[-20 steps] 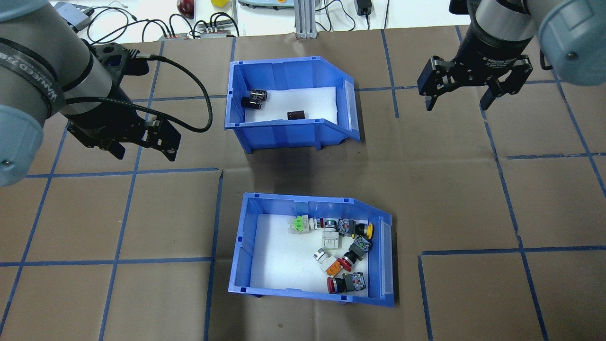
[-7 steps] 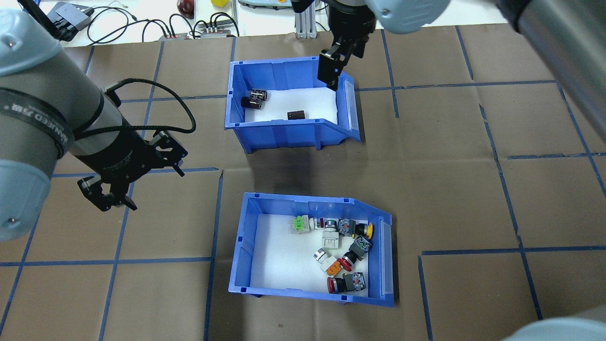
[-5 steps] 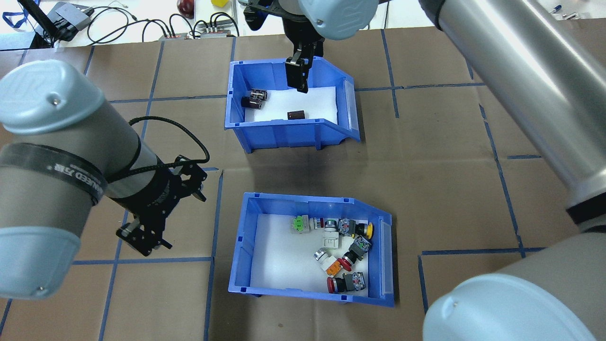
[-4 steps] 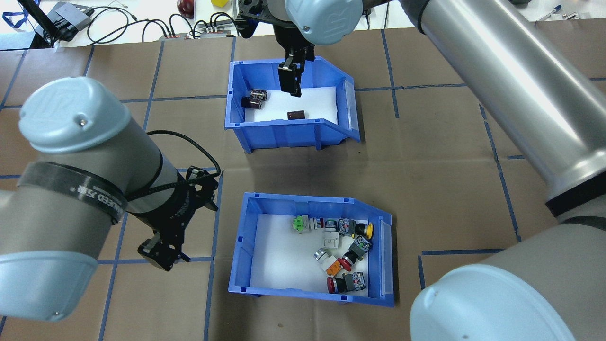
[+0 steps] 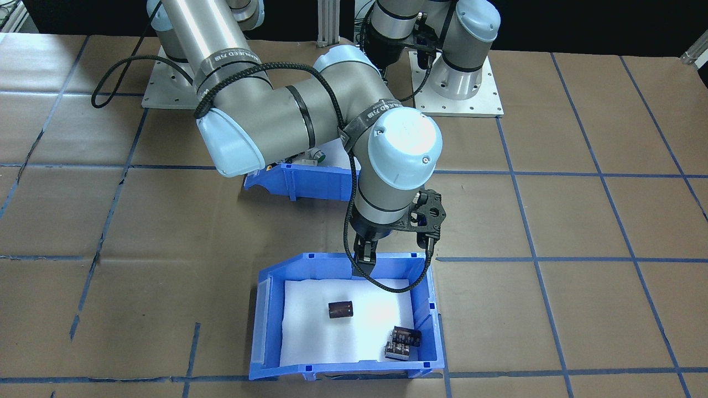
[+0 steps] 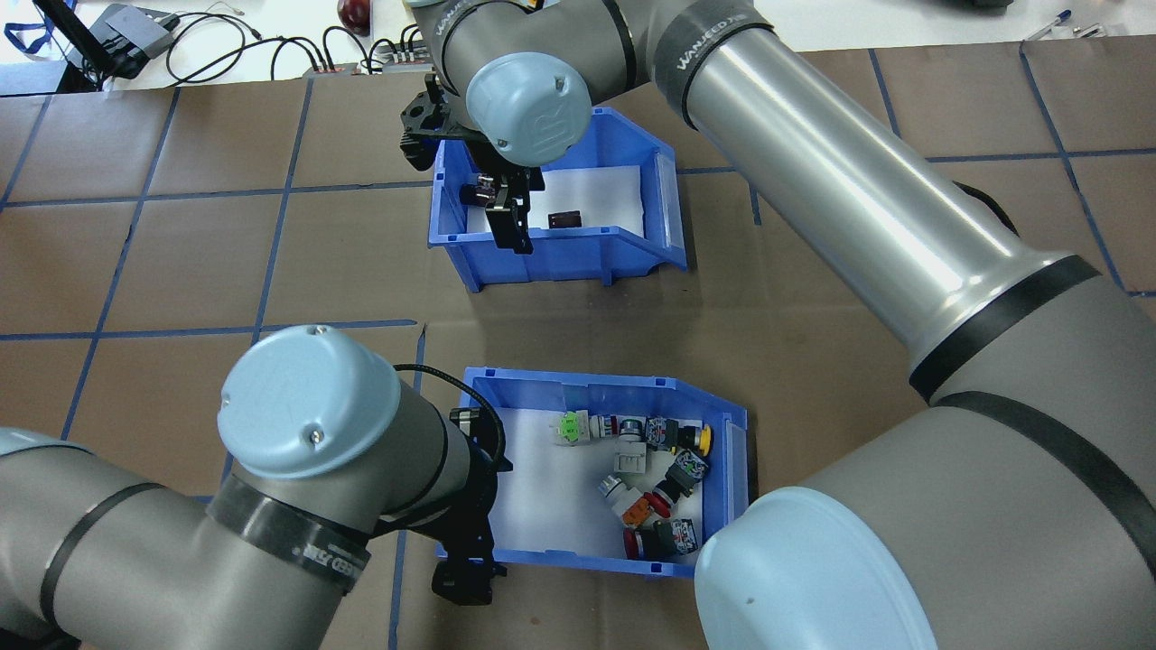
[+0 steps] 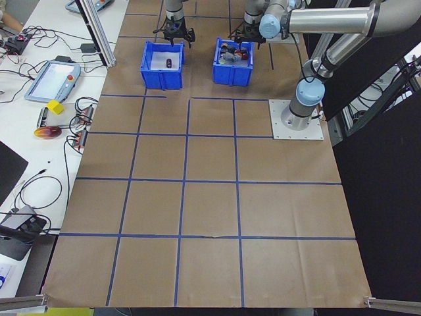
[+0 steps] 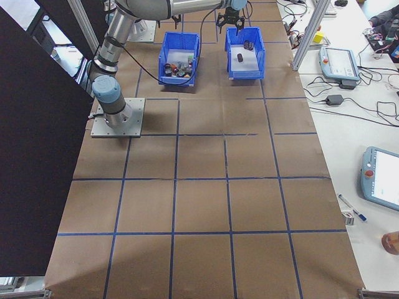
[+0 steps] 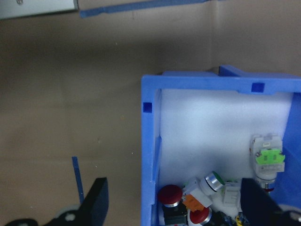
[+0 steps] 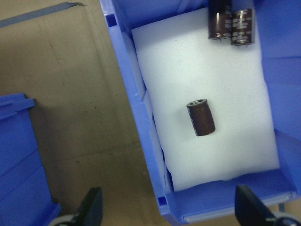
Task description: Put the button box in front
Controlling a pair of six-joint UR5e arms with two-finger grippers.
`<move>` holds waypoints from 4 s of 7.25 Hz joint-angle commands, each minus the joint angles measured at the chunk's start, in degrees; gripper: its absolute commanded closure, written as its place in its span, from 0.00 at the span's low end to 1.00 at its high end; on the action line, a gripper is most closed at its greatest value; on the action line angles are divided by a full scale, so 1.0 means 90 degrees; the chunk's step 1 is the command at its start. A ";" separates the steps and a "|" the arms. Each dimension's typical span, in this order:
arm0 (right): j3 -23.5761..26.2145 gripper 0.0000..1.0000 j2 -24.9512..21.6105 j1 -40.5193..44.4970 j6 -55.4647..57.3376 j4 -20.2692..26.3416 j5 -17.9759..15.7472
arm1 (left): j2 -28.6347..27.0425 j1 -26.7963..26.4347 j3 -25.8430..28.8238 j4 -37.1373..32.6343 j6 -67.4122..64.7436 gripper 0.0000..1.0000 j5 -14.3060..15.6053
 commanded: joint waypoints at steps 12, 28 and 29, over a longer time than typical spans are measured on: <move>0.0049 0.98 -0.0022 -0.0203 -0.0675 -0.1120 -0.0894 | -0.1823 -0.1379 -0.0387 0.1891 -0.1916 0.14 0.0446; 0.5706 0.98 -0.4843 -0.4677 -0.5680 -0.1729 -0.0036 | -0.2667 0.1053 0.2469 0.0713 0.2341 1.00 0.0466; 0.5962 0.97 -0.4983 -0.4667 -0.5601 -0.1789 -0.0066 | -0.3419 0.1004 0.2938 0.1120 0.2206 1.00 0.0349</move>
